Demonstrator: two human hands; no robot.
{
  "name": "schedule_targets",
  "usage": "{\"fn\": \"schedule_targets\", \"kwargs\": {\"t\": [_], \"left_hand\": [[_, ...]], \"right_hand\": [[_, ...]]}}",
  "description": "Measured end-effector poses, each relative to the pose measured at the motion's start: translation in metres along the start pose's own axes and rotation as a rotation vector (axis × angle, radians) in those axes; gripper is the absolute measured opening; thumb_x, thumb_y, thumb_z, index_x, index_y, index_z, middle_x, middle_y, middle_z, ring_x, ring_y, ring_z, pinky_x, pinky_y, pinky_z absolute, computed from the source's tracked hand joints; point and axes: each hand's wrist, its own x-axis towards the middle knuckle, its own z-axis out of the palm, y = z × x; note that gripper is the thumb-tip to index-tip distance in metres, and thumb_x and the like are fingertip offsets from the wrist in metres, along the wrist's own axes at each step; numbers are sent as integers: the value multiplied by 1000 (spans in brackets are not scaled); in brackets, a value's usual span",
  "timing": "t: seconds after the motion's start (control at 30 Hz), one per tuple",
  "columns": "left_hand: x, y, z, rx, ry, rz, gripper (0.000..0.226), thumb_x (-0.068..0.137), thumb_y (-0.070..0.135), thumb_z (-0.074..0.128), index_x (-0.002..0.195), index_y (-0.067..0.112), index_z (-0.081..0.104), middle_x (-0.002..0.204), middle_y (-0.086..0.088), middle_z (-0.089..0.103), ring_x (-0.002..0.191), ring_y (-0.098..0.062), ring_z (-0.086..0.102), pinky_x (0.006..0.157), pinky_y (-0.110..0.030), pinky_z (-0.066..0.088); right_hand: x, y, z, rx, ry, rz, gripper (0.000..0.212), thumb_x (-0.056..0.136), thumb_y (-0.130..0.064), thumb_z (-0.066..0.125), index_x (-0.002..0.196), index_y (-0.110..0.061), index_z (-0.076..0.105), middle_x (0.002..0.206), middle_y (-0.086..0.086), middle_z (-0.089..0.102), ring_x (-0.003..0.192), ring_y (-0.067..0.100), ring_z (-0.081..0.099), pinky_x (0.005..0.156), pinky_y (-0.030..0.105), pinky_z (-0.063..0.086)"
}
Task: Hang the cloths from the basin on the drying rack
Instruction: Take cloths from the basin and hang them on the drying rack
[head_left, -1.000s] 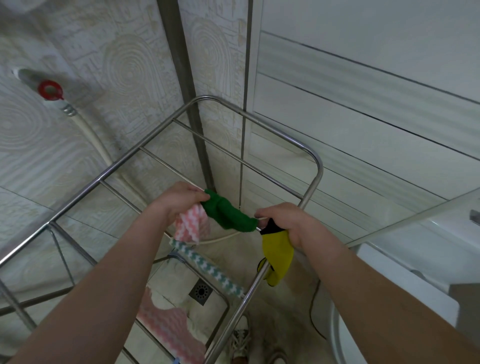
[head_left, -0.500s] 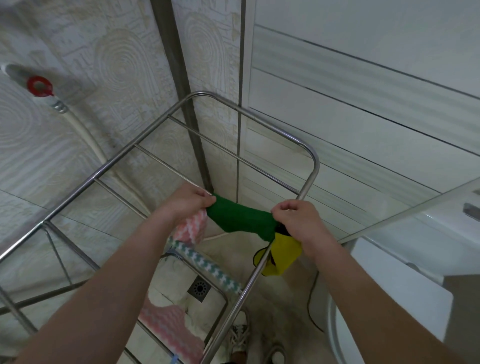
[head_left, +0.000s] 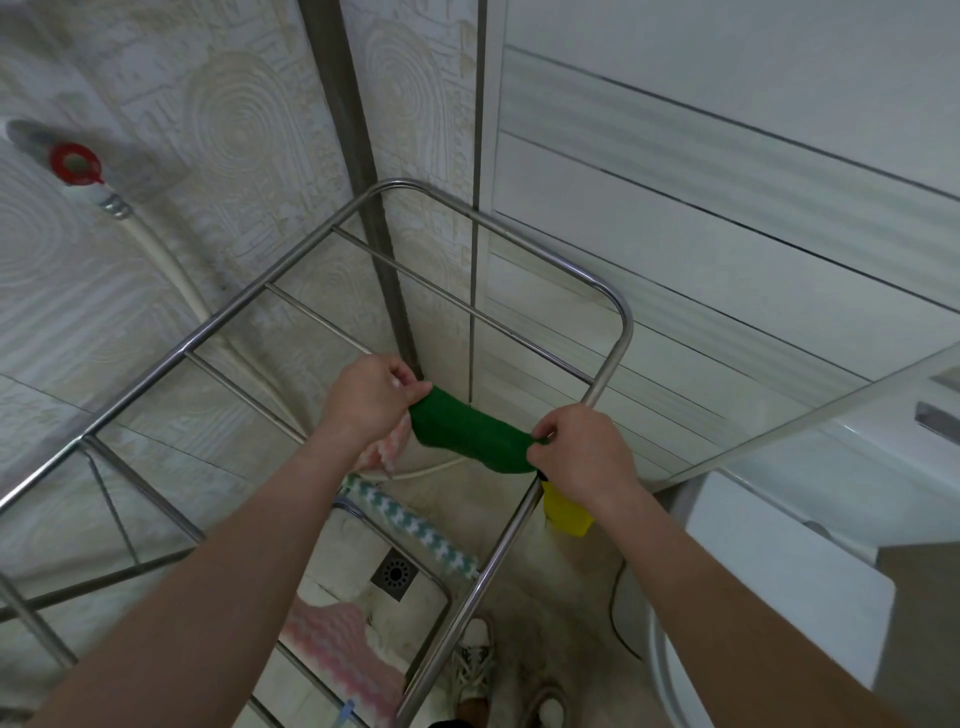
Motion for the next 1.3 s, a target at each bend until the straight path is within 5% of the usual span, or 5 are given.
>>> {"fn": "schedule_targets", "kwargs": {"t": [0.4,0.63,0.87,1.1,1.3], "left_hand": [[-9,2,1,224,73,241,9,83,30,70,90,25,66,87,6,58,82,-12,55,64,-23,38],[-17,18,-5,266,55,253,15,88,29,65,92,18,74,90,2,70,78,-10,59,68,-23,40],[-98,85,-3,-163,-479,330,28,80,49,62,96,29,72,86,20,69,83,5,64,81,-21,49],[-147,126,16,-374,-442,364,7,81,12,71,75,9,69,63,1,54,61,-10,47,62,-24,35],[-160,151,-16,130,-69,453,14,68,13,62,67,26,56,56,10,51,61,-14,51,54,-27,36]], "right_hand": [[-16,5,10,-188,41,-213,22,95,-32,54,113,-26,65,88,-5,50,74,12,55,60,24,44],[-20,12,-11,260,-116,-47,14,90,-31,63,98,-23,69,70,-9,58,60,5,54,55,19,44],[-54,24,-98,624,-397,-102,22,84,-12,70,106,-16,67,86,6,75,80,18,71,72,24,54],[-88,28,-132,644,-4,-317,20,79,-2,73,91,-17,68,74,-4,68,64,9,63,59,23,49],[-120,28,-165,348,155,-431,24,76,-20,79,94,-35,71,85,-14,68,83,-1,64,79,19,47]]}}
